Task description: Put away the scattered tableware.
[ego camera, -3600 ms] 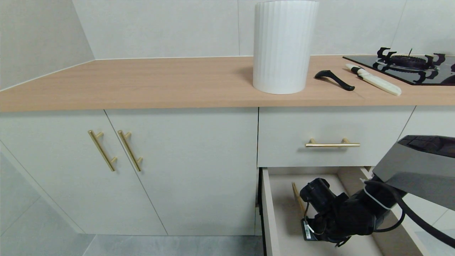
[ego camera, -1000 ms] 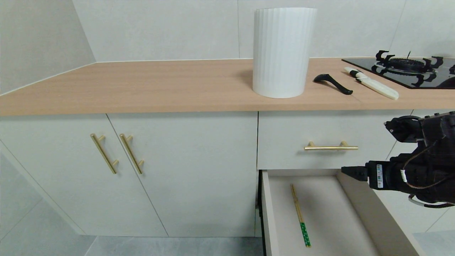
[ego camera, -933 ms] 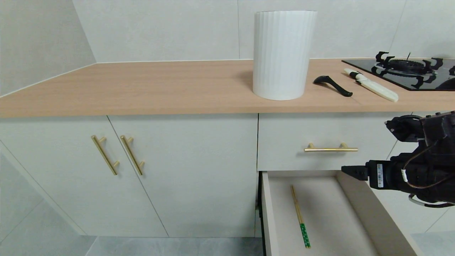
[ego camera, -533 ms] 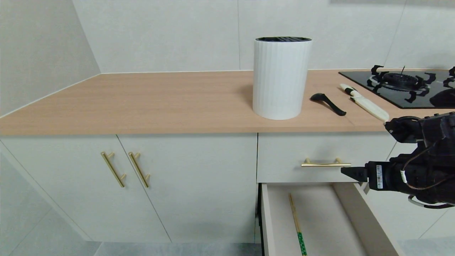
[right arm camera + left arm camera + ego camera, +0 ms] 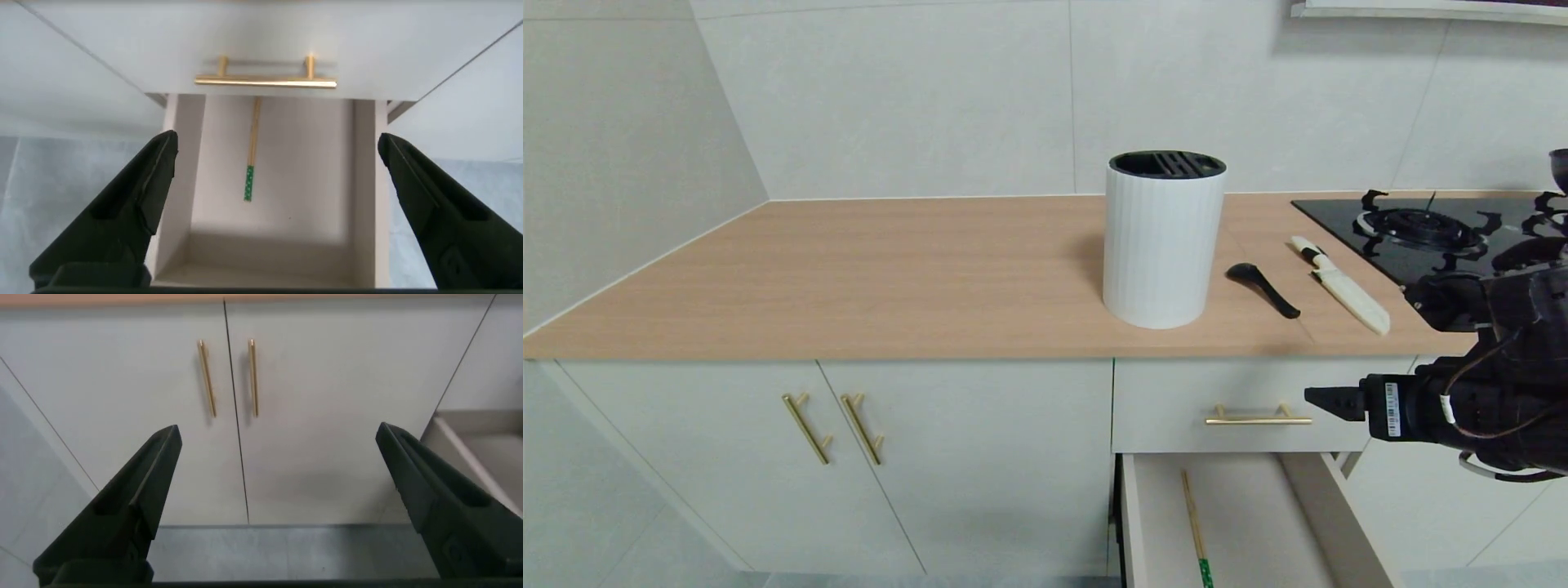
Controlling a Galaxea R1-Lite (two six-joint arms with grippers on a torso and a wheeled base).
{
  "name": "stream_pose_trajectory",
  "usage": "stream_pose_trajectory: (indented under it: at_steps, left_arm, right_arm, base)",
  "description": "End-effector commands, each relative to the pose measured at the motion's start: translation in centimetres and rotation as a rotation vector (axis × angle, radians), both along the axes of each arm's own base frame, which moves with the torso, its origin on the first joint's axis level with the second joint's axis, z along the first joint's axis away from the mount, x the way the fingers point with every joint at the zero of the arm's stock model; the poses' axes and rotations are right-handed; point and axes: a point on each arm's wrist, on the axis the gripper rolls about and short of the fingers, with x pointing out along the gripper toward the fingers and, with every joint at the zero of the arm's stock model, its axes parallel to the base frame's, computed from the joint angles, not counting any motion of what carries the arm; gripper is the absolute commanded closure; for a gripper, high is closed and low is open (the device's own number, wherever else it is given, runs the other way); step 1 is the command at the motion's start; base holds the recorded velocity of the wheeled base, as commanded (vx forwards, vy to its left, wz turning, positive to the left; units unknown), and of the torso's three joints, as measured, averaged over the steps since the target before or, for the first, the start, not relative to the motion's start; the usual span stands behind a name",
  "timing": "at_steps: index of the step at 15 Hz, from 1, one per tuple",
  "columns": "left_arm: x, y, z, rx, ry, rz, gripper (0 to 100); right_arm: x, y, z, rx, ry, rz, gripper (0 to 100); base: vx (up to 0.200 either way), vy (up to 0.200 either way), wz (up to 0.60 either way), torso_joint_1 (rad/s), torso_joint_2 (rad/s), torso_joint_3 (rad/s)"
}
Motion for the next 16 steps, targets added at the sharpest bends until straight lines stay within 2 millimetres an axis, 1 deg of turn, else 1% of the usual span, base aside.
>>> stream_pose_trajectory:
  at_steps: [1, 6, 9, 11, 12, 14, 15, 16]
  left_arm:
    - [0.0, 0.0, 0.0, 0.001, 0.001, 0.0, 0]
    - [0.0, 0.0, 0.0, 0.001, 0.001, 0.0, 0]
    - [0.0, 0.0, 0.0, 0.0, 0.001, 0.0, 0]
    - [0.0, 0.0, 0.0, 0.001, 0.001, 0.0, 0]
    - [0.0, 0.0, 0.0, 0.0, 0.001, 0.0, 0]
    - [0.0, 0.0, 0.0, 0.001, 0.001, 0.0, 0]
    - [0.0, 0.0, 0.0, 0.001, 0.001, 0.0, 0]
    - [0.0, 0.0, 0.0, 0.001, 0.001, 0.0, 0]
  right_arm:
    - [0.0, 0.0, -0.1, -0.009, 0.004, 0.006, 0]
    - [0.1, 0.1, -0.4, -0.022, 0.012, 0.013, 0]
    - [0.3, 0.3, -0.6, -0.028, 0.006, 0.022, 0]
    - [1.0, 0.5, -0.5, -0.033, -0.019, 0.031, 0]
    - [1.9, 0.5, -0.4, -0.051, -0.054, 0.038, 0]
    - [5.0, 0.4, -0.7, -0.072, -0.136, 0.037, 0]
    - [6.4, 0.9, -1.1, -0.073, -0.158, 0.054, 0]
    - [8.2, 1.0, -1.6, -0.079, -0.161, 0.061, 0]
  base:
    - [0.0, 0.0, 0.0, 0.207, -0.49, -0.281]
    - [0.0, 0.0, 0.0, 0.206, -0.48, -0.275]
    - [0.0, 0.0, 0.0, 0.076, -0.14, -0.085]
    - [0.0, 0.0, 0.0, 0.0, 0.0, 0.0]
    - [0.0, 0.0, 0.0, 0.0, 0.0, 0.0]
    - [0.0, 0.0, 0.0, 0.0, 0.0, 0.0]
    - [0.0, 0.0, 0.0, 0.0, 0.0, 0.0]
    - [0.0, 0.0, 0.0, 0.0, 0.0, 0.0]
